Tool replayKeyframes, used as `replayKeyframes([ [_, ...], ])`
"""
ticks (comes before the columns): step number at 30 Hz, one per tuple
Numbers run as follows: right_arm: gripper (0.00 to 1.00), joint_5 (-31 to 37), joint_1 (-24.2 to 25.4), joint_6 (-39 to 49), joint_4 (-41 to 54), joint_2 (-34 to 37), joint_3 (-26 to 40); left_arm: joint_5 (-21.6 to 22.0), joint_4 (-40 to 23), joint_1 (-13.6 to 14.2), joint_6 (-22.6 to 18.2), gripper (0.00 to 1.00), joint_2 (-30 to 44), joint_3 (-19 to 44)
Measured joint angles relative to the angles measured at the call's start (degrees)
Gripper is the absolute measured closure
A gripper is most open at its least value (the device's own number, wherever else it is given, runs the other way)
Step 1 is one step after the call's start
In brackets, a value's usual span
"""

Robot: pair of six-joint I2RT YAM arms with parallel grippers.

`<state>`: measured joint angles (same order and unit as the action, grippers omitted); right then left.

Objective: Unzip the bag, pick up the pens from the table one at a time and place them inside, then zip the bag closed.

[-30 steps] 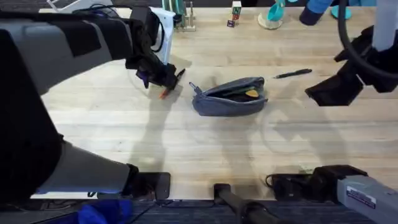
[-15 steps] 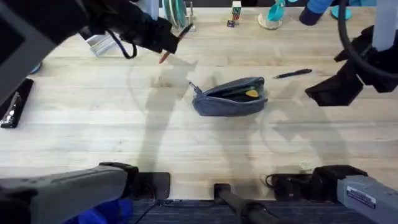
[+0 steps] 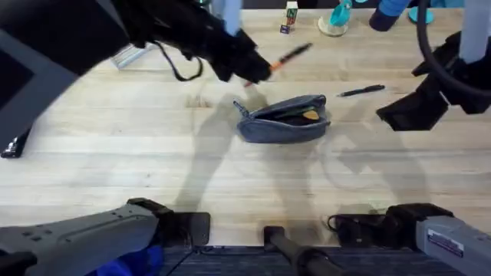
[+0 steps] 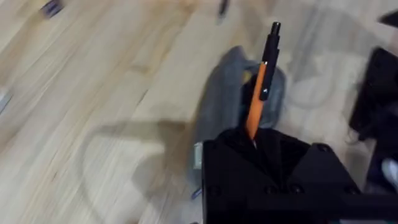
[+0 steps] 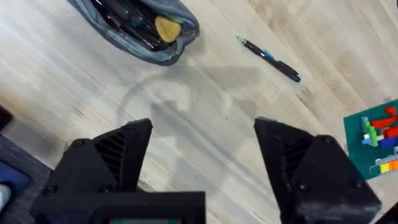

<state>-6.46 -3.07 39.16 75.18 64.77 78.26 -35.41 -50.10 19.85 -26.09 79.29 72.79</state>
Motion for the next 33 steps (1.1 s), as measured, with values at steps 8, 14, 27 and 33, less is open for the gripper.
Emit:
replayKeyframes([
  [8,0.003,0.0,0.0,0.0,-0.01,0.0,0.01,2.06,0.26,10.46,-2.73,0.96,0.28,0.0],
  [14,0.004,0.0,0.0,0.0,0.0,0.0,0.0,3.56,0.14,14.16,-3.52,0.96,3.16,0.0],
  [27,0.003,0.0,0.0,0.0,0.0,0.0,0.0,6.94,1.28,15.7,-6.88,0.96,15.23,0.0],
  [33,0.003,0.0,0.0,0.0,0.0,0.0,0.0,9.23,4.03,15.7,-7.77,0.96,17.41,0.0],
])
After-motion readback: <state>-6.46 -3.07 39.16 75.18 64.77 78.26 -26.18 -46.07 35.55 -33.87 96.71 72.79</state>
